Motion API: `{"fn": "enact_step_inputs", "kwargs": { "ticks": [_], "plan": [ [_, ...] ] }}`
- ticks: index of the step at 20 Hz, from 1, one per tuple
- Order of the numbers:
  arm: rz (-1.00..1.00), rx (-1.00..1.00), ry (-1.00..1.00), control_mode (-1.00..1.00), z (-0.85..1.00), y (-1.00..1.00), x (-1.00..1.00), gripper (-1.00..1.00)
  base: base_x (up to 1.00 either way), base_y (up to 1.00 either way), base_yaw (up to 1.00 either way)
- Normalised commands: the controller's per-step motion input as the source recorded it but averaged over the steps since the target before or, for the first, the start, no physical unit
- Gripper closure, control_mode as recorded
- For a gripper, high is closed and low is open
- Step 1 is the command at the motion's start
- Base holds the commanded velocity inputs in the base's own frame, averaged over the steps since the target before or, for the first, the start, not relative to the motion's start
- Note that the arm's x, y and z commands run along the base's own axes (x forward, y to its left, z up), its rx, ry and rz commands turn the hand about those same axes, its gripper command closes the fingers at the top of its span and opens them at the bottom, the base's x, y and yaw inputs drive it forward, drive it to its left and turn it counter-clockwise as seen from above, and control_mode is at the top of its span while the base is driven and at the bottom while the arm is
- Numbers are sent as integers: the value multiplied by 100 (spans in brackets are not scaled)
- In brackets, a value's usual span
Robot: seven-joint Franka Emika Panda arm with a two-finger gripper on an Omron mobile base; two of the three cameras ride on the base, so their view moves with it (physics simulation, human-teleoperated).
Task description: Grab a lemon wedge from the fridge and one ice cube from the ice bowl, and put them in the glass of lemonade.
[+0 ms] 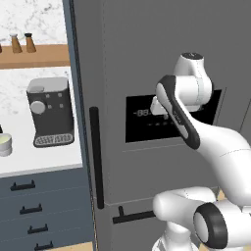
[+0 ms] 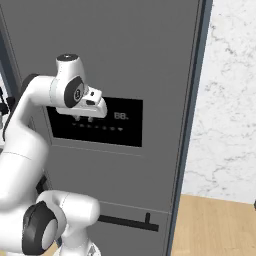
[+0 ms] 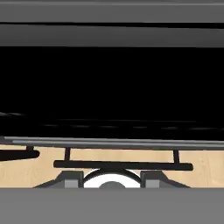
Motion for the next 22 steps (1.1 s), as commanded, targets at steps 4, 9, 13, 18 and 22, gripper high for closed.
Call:
{"fn": "enact_step_inputs", "kwargs": {
  "ticks": [4, 9, 13, 18, 22],
  "plan": [
    [0, 0, -8, -100, -3, 0, -5, -100, 0, 0, 0],
    [-1, 0, 0, -100, 0, 3, -4, -100, 0, 0, 0],
    [-3, -3, -1, 100, 0, 17, -2, -100, -31, 62, -9],
    [0, 0, 0, 100, 0, 0, 0, -100, -40, 77, -11],
    [0, 0, 0, 100, 0, 0, 0, -100, -43, 34, -6]
  ]
}}
